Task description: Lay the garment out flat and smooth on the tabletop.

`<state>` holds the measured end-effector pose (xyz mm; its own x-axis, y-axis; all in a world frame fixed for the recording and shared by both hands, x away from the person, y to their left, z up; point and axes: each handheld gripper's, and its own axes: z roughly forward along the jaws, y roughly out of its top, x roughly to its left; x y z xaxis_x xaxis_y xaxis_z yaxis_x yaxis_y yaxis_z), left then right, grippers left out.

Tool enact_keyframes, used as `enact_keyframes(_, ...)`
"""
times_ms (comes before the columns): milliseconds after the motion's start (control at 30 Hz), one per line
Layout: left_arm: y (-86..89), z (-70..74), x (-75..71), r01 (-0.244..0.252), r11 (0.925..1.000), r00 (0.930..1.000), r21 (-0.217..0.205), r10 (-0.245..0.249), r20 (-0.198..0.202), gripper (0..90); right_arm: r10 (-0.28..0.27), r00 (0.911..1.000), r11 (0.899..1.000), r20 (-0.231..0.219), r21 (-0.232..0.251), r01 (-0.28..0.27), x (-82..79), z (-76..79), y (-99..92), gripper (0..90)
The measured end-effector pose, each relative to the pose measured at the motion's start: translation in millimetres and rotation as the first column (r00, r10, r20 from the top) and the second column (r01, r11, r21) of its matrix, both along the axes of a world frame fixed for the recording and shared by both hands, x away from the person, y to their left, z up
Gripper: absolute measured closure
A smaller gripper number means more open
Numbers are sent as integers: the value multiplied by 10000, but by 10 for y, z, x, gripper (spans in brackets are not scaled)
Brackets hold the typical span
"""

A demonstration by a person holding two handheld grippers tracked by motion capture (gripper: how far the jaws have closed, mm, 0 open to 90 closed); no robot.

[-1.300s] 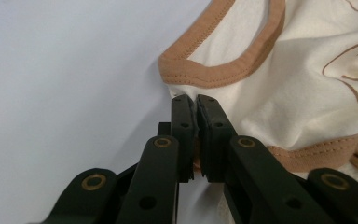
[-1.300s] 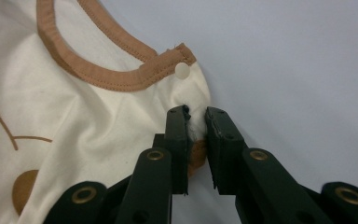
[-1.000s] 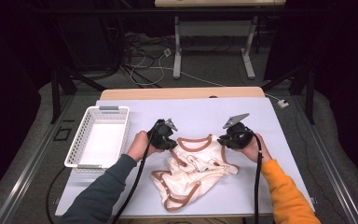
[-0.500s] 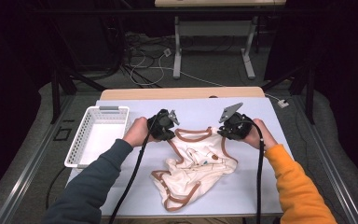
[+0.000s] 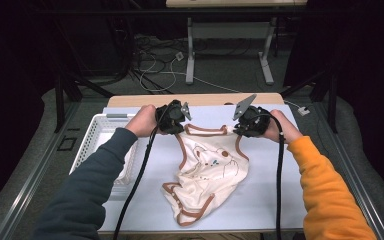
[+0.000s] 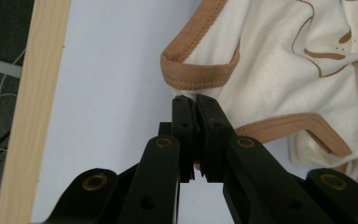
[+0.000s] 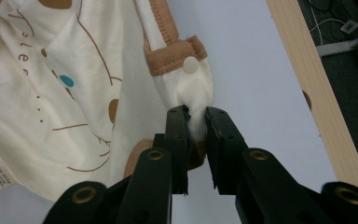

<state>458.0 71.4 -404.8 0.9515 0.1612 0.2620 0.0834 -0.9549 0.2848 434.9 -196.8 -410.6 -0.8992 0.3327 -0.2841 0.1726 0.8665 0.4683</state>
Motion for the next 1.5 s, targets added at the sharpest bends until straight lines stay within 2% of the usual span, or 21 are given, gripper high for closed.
enact_keyframes(233,-56,95,-94,917,9925,9958,808,-911,-114,864,806,9964,9948,-270,-610,-821,-23,62,51,797)
enact_keyframes(433,-117,144,-198,1606,9751,9870,1530,-1568,-362,864,1334,9903,9850,-394,-1053,-1369,-102,163,93,798)
enact_keyframes(667,-142,155,-325,2087,9608,9771,1825,-1971,-799,864,1810,9809,9668,-710,-1703,-1907,-237,228,183,797)
enact_keyframes(800,-131,77,-433,2237,9566,9731,1867,-2084,-979,864,2173,9727,9541,-812,-1930,-2292,-350,215,227,797)
enact_keyframes(867,-113,19,-483,2132,9591,9749,1860,-1964,-1046,870,2234,9704,9517,-917,-1946,-2375,-419,189,242,797)
enact_keyframes(967,-85,-25,-463,1690,9639,9855,2058,-1621,-502,877,2264,9708,9481,-787,-2104,-2382,-450,139,253,799)
enact_keyframes(1000,-77,10,-400,1361,9678,9905,2118,-1369,-112,878,2153,9756,9498,-421,-2230,-2192,-408,143,255,801)
enact_keyframes(1033,-66,68,-309,929,9750,9927,2021,-1064,571,879,1843,9828,9532,63,-2452,-1772,-344,161,262,803)
enact_keyframes(1067,-63,164,-182,431,9797,9918,1959,-656,1096,879,1673,9834,9538,704,-2641,-1434,-239,209,277,804)
enact_keyframes(1100,-72,281,-36,-81,9760,9795,2178,-361,1983,879,1290,9815,9585,1418,-2717,-867,-121,278,297,804)
enact_keyframes(1133,-87,410,117,-720,9765,9575,2030,107,2883,875,869,9695,9592,2290,-2820,-194,28,366,330,804)
enact_keyframes(1167,-105,526,290,-1403,9725,9327,1862,667,3545,864,366,9586,9651,2822,-2589,394,200,474,372,802)
enact_keyframes(1200,-124,609,467,-2303,9595,9047,1624,1497,3988,778,17,9503,9671,3114,-2423,776,402,580,418,795)
enact_keyframes(1233,-133,666,625,-3027,9451,8854,1230,2311,4033,583,-478,9312,9622,3615,-2337,1401,597,644,469,749)
enact_keyframes(1267,-131,684,731,-3382,9341,8807,1142,2715,3882,485,-1127,9131,9514,3919,-2225,2130,770,673,522,614)
enact_keyframes(1300,-134,644,779,-3600,9260,8693,1140,2885,4013,432,-1752,9180,9393,3557,-2189,2640,915,666,564,500)
enact_keyframes(1333,-128,591,788,-3673,9242,8730,1048,3037,3816,386,-2248,9071,9260,3558,-2119,3125,990,619,596,497)
enact_keyframes(1367,-116,539,770,-3475,9297,8983,1220,2928,3274,366,-2359,9075,9323,3475,-1826,3123,1022,554,607,451)
enact_keyframes(1400,-105,446,716,-3378,9328,9019,1258,2825,3267,360,-2589,9185,9333,2988,-1675,3176,1012,480,614,392)
enact_keyframes(1467,-71,275,584,-3061,9413,9247,1421,2585,2796,337,-2375,9277,9386,2881,-1779,2955,943,296,581,359)
enact_keyframes(1500,-52,198,514,-3010,9428,9300,1435,2569,2628,335,-2393,9365,9412,2562,-1756,2885,887,216,544,338)
